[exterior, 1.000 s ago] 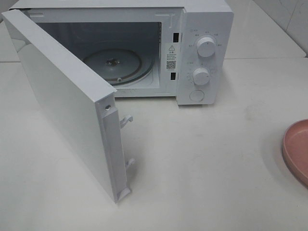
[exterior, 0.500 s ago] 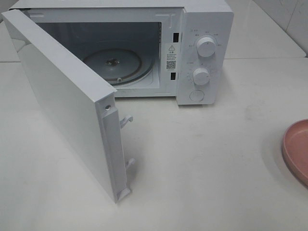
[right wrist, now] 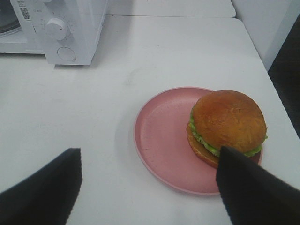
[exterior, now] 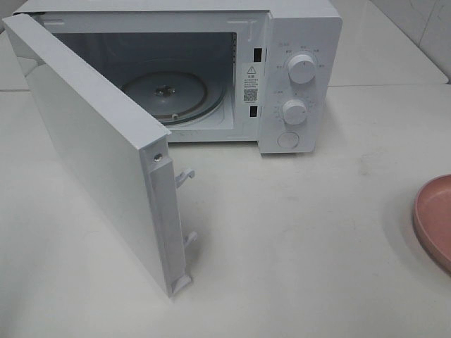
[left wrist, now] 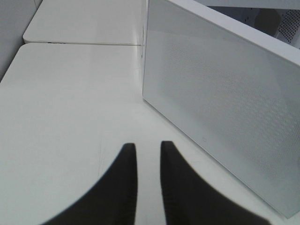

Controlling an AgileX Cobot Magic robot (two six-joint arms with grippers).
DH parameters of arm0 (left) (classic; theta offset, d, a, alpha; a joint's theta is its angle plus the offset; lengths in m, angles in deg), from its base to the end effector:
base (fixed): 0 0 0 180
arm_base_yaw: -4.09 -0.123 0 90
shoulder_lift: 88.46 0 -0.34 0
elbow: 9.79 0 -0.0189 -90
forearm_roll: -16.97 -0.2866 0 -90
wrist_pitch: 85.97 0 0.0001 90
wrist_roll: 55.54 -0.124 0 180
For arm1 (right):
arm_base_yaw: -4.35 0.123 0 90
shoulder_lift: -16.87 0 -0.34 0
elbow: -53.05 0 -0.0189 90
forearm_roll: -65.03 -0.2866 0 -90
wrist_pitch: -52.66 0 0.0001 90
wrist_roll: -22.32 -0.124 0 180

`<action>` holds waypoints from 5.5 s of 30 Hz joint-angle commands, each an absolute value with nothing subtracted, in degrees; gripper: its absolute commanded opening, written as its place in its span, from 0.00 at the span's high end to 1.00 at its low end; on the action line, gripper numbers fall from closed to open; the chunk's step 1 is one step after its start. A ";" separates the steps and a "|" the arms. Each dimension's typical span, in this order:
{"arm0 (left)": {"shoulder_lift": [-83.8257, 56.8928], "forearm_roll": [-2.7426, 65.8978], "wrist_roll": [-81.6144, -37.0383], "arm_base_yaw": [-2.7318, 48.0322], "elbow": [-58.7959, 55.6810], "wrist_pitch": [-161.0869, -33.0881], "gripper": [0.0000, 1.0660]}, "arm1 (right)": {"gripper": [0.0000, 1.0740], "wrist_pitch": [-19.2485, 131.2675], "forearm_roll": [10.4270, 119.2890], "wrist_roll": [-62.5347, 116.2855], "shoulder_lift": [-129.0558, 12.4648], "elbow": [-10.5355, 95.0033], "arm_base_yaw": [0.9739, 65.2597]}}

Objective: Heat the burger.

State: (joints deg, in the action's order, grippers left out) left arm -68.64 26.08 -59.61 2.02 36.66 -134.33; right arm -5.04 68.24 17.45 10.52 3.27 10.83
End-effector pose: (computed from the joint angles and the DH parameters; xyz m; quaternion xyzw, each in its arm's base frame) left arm 0.0476 -0.0130 0.3202 0.0023 0.8391 -0.0495 0.5417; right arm 0.0035 -0.0055 0.2860 -0.0114 0.8375 0.0261 0.5458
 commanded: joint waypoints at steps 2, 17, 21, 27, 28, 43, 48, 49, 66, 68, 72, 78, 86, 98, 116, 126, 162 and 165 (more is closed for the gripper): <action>-64.17 28.08 -59.90 1.91 39.35 -123.56 1.00 | 0.29 -4.29 68.35 18.14 12.41 3.16 10.54; -49.22 30.43 -61.50 3.97 55.51 -81.39 1.00 | 0.29 -4.29 68.35 18.14 12.41 3.16 10.54; -45.27 28.25 -61.45 5.63 55.85 -76.23 1.00 | 0.29 -4.29 68.35 18.14 12.41 3.16 10.54; -35.70 22.87 -58.24 8.21 55.85 -68.04 1.00 | 0.29 -4.29 68.35 18.14 12.41 3.16 10.54; -35.70 22.87 -58.24 8.21 55.85 -68.04 1.00 | 0.29 -4.29 68.35 18.14 12.41 3.16 10.54; -11.06 4.76 -45.80 14.92 55.80 -43.29 1.00 | 0.29 -4.29 68.35 18.14 12.41 3.16 10.54; -5.73 7.69 -46.78 20.07 55.74 -37.67 1.00 | 0.29 -4.29 68.35 18.14 12.41 3.16 10.54; -5.73 7.69 -46.78 20.07 55.74 -37.67 1.00 | 0.29 -4.29 68.35 18.14 12.41 3.16 10.54; 3.32 27.51 -57.66 37.15 47.95 -37.27 1.00 | 0.29 -4.29 68.35 18.14 12.41 3.16 10.54; 5.10 30.55 -58.12 39.44 45.48 -37.33 1.00 | 0.29 -4.29 68.35 18.14 12.41 3.16 10.54; 7.05 33.30 -58.87 41.44 42.90 -37.33 1.00 | 0.29 -4.29 68.35 18.14 12.41 3.16 10.54; 11.23 39.71 -63.80 45.45 36.89 -38.70 1.00 | 0.29 -4.29 68.35 18.14 12.41 3.16 10.54; 17.13 46.76 -67.35 48.15 28.06 -39.22 1.00 | 0.29 -4.29 68.35 18.14 12.41 3.16 10.54; 25.55 53.81 -73.25 48.78 14.08 -44.95 1.00 | 0.29 -4.29 68.35 18.14 12.41 3.16 10.54; 32.83 58.62 -75.83 45.85 1.25 -49.47 1.00 | 0.29 -4.29 68.35 18.08 12.41 3.16 10.54; 30.59 58.51 -80.35 47.63 2.05 -59.04 1.00 | 0.29 -4.29 68.35 18.08 12.41 3.16 10.54; 12.49 50.54 -76.74 35.08 5.60 -142.29 0.08 | 0.29 -4.29 68.41 18.08 12.41 3.16 10.54; 9.28 45.10 -71.93 32.22 5.83 -144.24 0.08 | 0.29 -4.29 68.41 18.08 12.41 3.16 10.54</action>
State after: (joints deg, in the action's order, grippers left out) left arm 10.02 45.67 -73.42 32.45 5.60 -142.92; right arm -5.10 68.24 17.45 10.52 3.27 10.83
